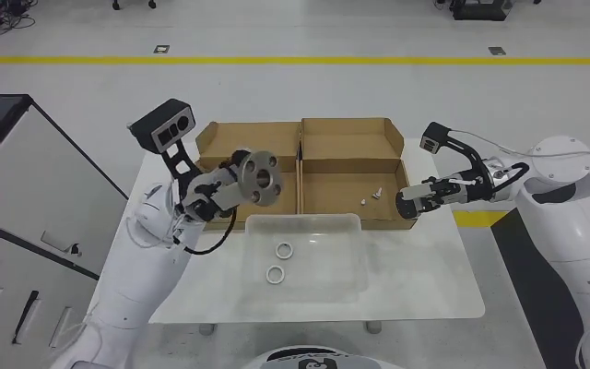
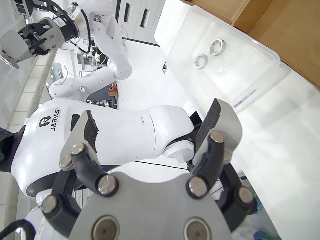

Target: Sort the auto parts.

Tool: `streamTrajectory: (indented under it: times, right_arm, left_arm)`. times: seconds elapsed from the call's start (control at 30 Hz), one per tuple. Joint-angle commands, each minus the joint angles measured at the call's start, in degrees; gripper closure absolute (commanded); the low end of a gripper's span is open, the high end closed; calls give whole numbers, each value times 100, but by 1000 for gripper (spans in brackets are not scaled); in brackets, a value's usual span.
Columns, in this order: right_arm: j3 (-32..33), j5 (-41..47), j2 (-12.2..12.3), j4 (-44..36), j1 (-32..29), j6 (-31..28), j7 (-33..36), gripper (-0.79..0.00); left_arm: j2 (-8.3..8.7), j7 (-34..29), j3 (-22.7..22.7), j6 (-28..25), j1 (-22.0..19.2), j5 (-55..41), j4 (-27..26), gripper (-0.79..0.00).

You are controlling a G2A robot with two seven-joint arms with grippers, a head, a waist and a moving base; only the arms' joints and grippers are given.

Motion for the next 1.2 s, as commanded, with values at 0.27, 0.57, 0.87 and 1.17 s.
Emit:
streamTrajectory:
  times: [0.27, 0.57, 0.87, 1.17]
  right_arm:
    - [0, 0, 0, 0, 0, 0, 0, -785]
    - [0, 0, 0, 0, 0, 0, 0, -785]
    - [0, 0, 0, 0, 0, 0, 0, -785]
    - [0, 0, 0, 0, 0, 0, 0, -785]
  left_arm:
    - [39, 1, -20, 0, 95, 615, -17, 0]
    - [-155, 1, -108, 0, 203, -927, -322, 0]
    - [-386, 0, -111, 0, 251, -1612, -490, 0]
    - [-470, 0, -372, 0, 333, -850, -50, 0]
